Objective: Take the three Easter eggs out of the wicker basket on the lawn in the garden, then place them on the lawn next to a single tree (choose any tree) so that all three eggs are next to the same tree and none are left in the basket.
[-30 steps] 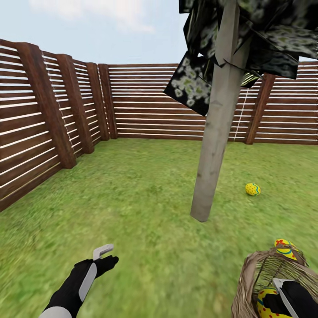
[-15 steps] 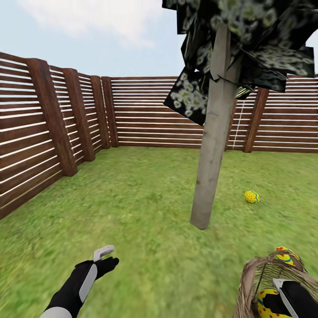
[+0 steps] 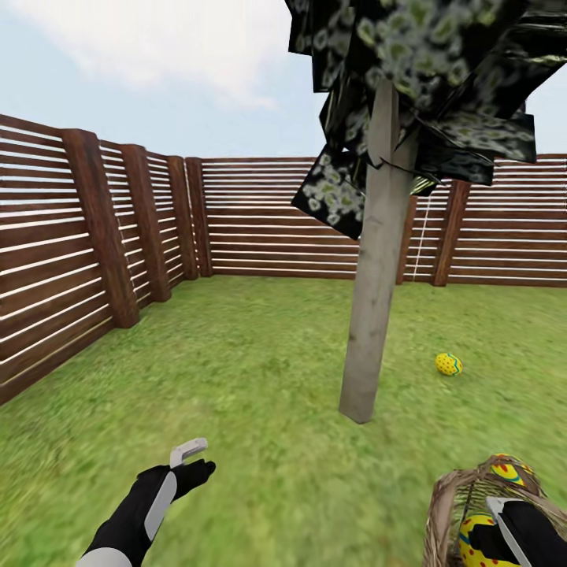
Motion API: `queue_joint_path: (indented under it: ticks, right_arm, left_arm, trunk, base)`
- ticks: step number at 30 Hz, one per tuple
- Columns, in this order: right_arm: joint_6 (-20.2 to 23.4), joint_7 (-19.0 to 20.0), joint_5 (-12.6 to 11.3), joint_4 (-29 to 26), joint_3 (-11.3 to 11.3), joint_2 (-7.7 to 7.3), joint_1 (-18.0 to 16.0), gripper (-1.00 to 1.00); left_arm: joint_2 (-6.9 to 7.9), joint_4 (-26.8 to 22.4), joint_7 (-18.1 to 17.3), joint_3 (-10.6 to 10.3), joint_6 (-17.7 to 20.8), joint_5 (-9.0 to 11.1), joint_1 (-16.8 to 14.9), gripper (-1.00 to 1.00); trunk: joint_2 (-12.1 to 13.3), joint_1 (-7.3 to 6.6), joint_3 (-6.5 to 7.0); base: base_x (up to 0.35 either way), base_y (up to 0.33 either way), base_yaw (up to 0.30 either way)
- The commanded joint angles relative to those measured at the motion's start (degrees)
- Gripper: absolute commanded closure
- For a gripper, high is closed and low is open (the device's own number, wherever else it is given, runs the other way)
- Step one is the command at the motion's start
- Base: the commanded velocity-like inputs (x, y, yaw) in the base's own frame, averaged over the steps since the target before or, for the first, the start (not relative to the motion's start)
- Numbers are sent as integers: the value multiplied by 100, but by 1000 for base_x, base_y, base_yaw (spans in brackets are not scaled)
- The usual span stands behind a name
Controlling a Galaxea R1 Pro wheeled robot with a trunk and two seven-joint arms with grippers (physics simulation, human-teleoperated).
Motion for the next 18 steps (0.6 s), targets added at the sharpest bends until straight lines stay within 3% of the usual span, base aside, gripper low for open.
queue_joint_path:
  ticks: [1, 18]
  right_arm:
    - [27, 36, 24, -8, -16, 0, 0, 100]
    - [27, 32, 15, -7, -25, -7, -2, 100]
  left_arm:
    - [-5, -10, 35, 16, 33, 60, -2, -100]
    - [-40, -2, 35, 15, 33, 60, -2, -100]
  trunk:
    - [-1, -3, 17]
    - [22, -47, 393]
  base:
    - [0, 0, 0]
    - [0, 0, 0]
